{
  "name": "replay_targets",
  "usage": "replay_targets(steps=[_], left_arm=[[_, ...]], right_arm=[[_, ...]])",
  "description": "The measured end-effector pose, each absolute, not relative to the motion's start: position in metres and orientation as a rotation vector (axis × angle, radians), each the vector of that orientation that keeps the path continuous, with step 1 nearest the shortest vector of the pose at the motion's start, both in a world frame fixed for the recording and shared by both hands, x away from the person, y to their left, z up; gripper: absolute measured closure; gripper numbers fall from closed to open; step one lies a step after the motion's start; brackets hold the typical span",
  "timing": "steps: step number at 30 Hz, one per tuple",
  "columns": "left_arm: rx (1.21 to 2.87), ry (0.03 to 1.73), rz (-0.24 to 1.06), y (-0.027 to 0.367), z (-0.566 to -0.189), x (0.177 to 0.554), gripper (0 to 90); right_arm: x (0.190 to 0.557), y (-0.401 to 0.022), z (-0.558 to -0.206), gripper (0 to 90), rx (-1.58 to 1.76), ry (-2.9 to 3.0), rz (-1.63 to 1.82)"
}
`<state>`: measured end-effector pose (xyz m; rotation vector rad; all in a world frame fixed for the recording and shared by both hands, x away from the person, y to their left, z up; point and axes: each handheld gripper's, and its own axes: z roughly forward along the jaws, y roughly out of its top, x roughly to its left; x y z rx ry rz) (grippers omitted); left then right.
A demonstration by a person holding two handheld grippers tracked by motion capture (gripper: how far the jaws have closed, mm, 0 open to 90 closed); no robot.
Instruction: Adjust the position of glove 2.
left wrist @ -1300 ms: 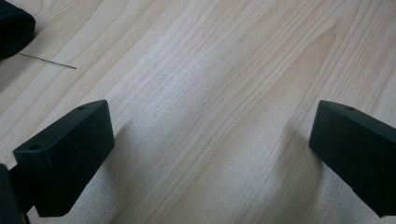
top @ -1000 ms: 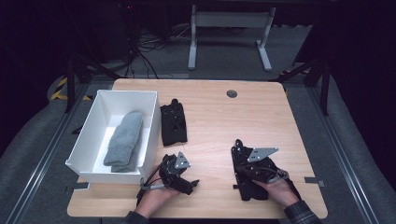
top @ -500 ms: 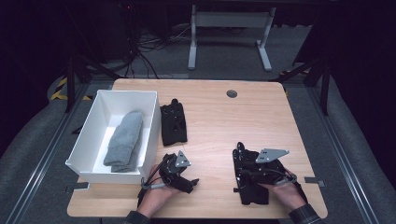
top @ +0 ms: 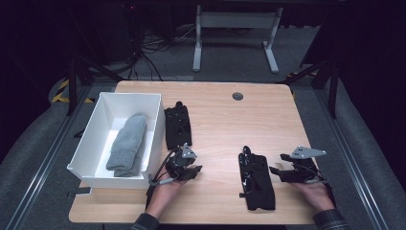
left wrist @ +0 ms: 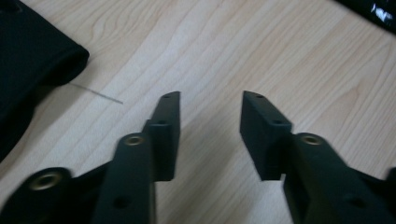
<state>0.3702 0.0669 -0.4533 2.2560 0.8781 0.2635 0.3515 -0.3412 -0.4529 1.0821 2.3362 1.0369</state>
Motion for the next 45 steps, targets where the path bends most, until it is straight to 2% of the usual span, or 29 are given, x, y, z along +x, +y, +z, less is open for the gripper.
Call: replay_targets(steps=[5, 18, 29, 36, 45], left_arm=[[2.223, 0.95, 0.27, 0.064, -0.446, 0.384, 90.0], [2.129, 1.099, 0.399, 0.057, -0.43, 0.439, 90.0], [2.112, 1.226, 0.482, 0.06, -0.434, 0.478, 90.0], [2.136, 1.292, 0.471, 0.064, -0.448, 0.495, 90.0], [2.146, 1.288, 0.432, 0.063, -0.452, 0.491, 90.0]], right_arm=[[0.353, -0.363, -0.458, 25.0, 1.151, 2.286, 1.032], [0.359, -0.363, -0.467, 18.4, 1.166, 2.279, 0.986], [0.36, -0.362, -0.468, 18.3, 1.159, 2.282, 0.989], [0.36, -0.362, -0.468, 18.4, 1.157, 2.283, 0.99], [0.36, -0.362, -0.468, 18.7, 1.153, 2.284, 0.996]])
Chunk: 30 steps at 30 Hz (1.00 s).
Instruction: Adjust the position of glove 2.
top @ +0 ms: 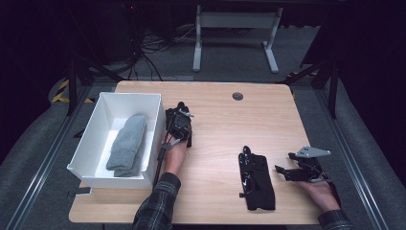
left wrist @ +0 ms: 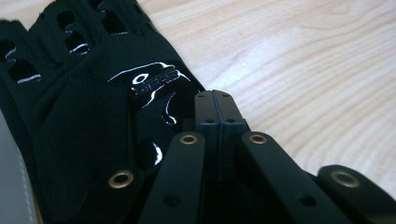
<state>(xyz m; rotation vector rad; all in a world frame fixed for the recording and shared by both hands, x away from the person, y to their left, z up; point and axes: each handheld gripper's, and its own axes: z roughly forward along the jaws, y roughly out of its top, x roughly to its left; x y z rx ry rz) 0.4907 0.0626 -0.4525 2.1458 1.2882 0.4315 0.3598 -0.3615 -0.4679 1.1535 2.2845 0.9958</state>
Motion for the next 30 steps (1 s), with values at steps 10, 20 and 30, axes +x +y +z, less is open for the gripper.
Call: replay_targets(steps=[10, 20, 30], left_arm=[[2.178, 1.169, 0.305, 0.053, -0.453, 0.462, 90.0], [2.204, 1.057, 0.197, 0.039, -0.454, 0.427, 90.0], [2.234, 0.925, 0.089, 0.019, -0.455, 0.389, 90.0]], right_arm=[[0.36, -0.361, -0.468, 18.9, 1.15, 2.285, 0.993], [0.36, -0.36, -0.468, 19.0, 1.146, 2.288, 0.991], [0.359, -0.36, -0.468, 19.0, 1.145, 2.289, 0.991]])
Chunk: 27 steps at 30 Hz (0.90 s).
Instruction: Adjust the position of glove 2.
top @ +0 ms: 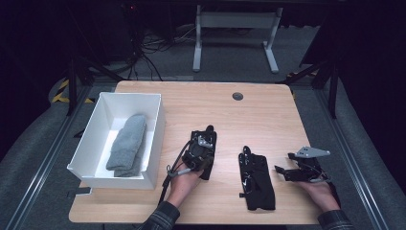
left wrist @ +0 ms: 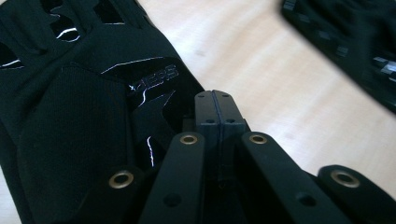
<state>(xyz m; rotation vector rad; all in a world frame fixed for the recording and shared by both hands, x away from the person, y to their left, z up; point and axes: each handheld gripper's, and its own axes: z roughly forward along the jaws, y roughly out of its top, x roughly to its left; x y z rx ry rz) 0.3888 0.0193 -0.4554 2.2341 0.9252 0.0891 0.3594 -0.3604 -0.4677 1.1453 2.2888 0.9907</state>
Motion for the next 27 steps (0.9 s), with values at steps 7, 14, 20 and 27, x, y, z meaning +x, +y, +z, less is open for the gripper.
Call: replay_targets(steps=[7, 14, 20, 27], left_arm=[[2.191, 0.909, 0.125, 0.026, -0.441, 0.391, 90.0], [2.208, 0.915, 0.23, 0.045, -0.437, 0.407, 90.0], [2.237, 0.937, 0.203, 0.048, -0.456, 0.412, 90.0], [2.24, 0.922, 0.15, 0.047, -0.456, 0.393, 90.0]], right_arm=[[0.359, -0.36, -0.468, 19.0, 1.143, 2.29, 0.991], [0.359, -0.36, -0.468, 19.0, 1.144, 2.289, 0.991], [0.359, -0.36, -0.468, 18.9, 1.145, 2.29, 0.992], [0.359, -0.36, -0.468, 19.0, 1.145, 2.29, 0.992]])
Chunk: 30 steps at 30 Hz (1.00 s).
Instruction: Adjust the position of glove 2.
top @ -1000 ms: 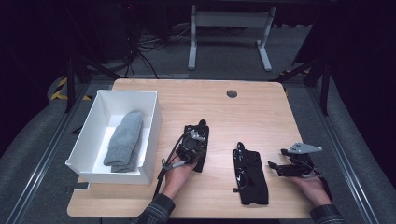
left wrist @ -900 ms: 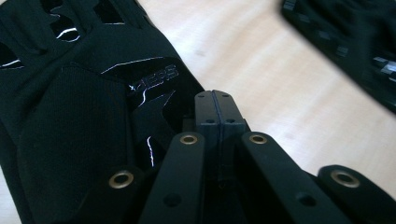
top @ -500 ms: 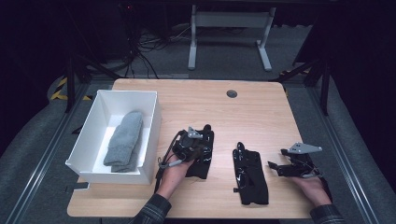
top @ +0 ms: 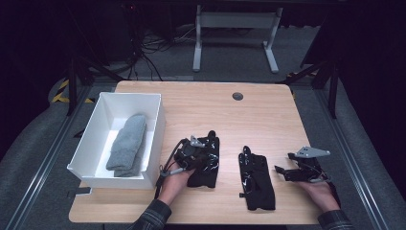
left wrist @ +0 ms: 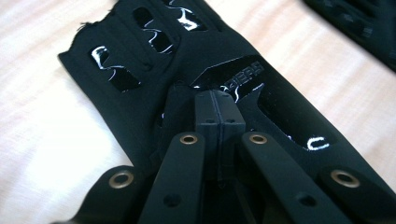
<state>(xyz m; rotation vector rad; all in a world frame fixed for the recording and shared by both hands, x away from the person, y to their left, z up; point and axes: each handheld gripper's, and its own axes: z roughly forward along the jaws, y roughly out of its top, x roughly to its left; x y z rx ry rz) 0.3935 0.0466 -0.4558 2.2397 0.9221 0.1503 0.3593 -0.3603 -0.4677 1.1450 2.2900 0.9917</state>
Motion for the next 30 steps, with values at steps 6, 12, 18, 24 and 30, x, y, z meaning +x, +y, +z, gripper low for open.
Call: replay_targets(steps=[6, 12, 18, 24, 30], left_arm=[[2.271, 0.855, 0.117, 0.045, -0.456, 0.37, 90.0], [2.287, 0.806, 0.09, 0.045, -0.456, 0.353, 90.0], [2.218, 0.789, 0.131, 0.054, -0.442, 0.347, 79.8], [2.197, 0.892, 0.181, 0.069, -0.441, 0.347, 62.5], [2.214, 0.967, 0.18, 0.069, -0.453, 0.35, 58.9]], right_arm=[[0.359, -0.36, -0.468, 19.0, 1.142, 2.291, 0.991], [0.359, -0.36, -0.468, 19.0, 1.141, 2.289, 0.989], [0.359, -0.36, -0.468, 19.0, 1.141, 2.29, 0.988], [0.359, -0.36, -0.468, 19.0, 1.142, 2.29, 0.988], [0.359, -0.36, -0.468, 19.0, 1.141, 2.29, 0.988]])
